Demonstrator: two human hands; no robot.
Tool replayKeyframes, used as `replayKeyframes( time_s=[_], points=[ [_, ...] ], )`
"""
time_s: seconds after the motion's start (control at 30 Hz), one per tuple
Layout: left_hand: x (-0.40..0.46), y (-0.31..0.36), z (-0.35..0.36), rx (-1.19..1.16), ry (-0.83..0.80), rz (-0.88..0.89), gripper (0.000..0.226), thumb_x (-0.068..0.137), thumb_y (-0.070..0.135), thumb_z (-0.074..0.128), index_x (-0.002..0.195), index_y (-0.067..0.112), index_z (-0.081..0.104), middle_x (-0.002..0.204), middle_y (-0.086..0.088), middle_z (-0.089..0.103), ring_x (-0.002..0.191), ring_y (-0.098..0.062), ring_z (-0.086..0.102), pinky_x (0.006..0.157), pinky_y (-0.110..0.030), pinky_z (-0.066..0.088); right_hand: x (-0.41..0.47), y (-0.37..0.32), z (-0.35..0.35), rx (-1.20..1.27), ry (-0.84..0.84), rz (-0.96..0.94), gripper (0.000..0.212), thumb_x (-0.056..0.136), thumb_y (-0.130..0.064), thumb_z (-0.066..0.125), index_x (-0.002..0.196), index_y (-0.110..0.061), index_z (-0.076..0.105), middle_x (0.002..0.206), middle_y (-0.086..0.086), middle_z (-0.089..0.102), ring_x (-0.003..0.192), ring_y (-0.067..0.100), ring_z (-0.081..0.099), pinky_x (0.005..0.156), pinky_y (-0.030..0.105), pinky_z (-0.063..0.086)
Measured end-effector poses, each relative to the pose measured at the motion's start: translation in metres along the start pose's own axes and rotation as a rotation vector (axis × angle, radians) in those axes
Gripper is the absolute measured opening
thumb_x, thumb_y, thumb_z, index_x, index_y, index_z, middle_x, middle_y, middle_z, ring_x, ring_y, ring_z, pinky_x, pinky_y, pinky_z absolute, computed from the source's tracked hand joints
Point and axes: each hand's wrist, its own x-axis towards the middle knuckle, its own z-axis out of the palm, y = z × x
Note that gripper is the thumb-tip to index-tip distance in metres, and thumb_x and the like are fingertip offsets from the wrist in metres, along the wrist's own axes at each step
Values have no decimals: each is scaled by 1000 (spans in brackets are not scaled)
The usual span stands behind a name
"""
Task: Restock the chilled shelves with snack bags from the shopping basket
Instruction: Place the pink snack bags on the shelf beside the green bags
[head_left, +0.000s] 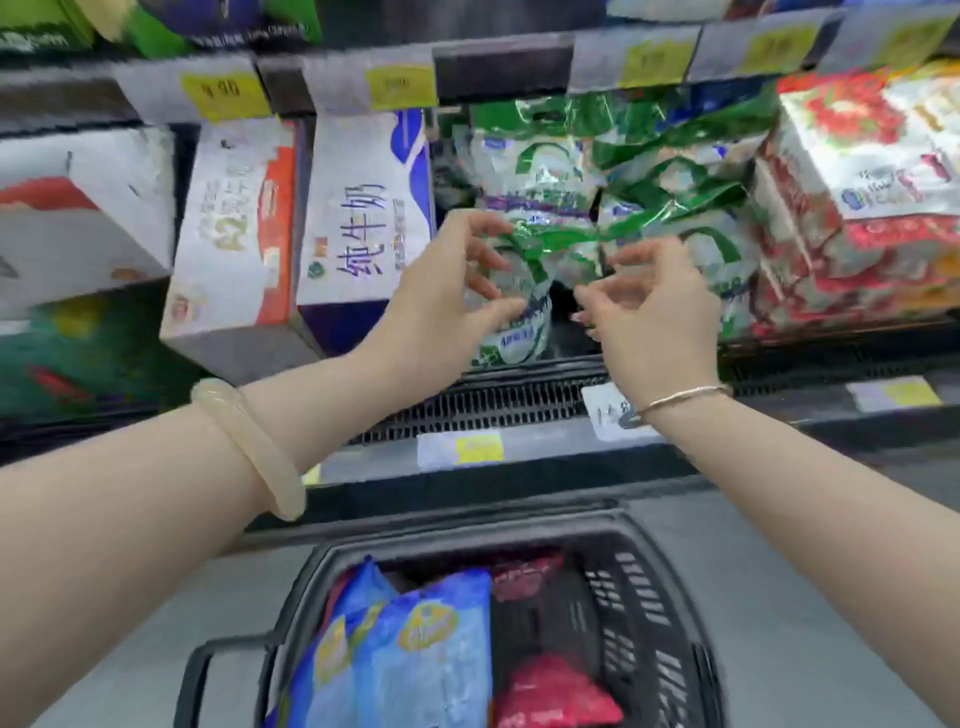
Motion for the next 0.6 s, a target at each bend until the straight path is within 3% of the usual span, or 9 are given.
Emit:
replayKeyframes(
  time_s=[0.07, 0.17, 0.3, 0.43, 0.6],
  points=[
    [-27, -18, 24, 9, -70, -38, 45, 81, 5, 66, 108, 27, 37, 87, 13, 49, 72, -9, 54, 64, -8, 42, -30, 32, -5, -34, -18, 54, 26, 80, -9, 66, 89, -19, 44, 70, -2, 60, 70, 25, 66, 75, 39, 55],
    [-69, -47, 64, 21, -177, -112, 45, 83, 3, 64, 106, 31, 37, 88, 14, 49, 74, -13, 55, 63, -5, 41, -75, 83, -12, -130, -69, 150, 23, 82, -11, 65, 88, -20, 45, 68, -12, 55, 63, 13, 61, 68, 20, 51],
    [-127, -85, 119, 84, -388, -218, 34, 83, 7, 63, 106, 26, 46, 91, 10, 50, 82, -14, 53, 68, -5, 38, -135, 144, -21, -302, -234, 271, 15, 83, -11, 63, 92, -16, 52, 82, 3, 64, 77, 24, 63, 77, 37, 52],
    [-171, -127, 175, 249, -613, -356, 40, 85, 14, 60, 124, 10, 49, 124, -7, 54, 116, -20, 50, 94, -18, 30, -196, 206, -19, -536, -581, 314, 21, 84, -18, 60, 104, -16, 53, 103, 6, 68, 97, 26, 63, 84, 38, 51],
    [-182, -178, 230, 414, -674, -549, 43, 89, 15, 54, 129, 2, 43, 133, -16, 50, 125, -30, 46, 103, -35, 37, -237, 279, -2, -721, -1169, 396, 58, 78, -18, 61, 133, -25, 40, 125, 7, 57, 113, 25, 56, 91, 30, 48]
  ],
)
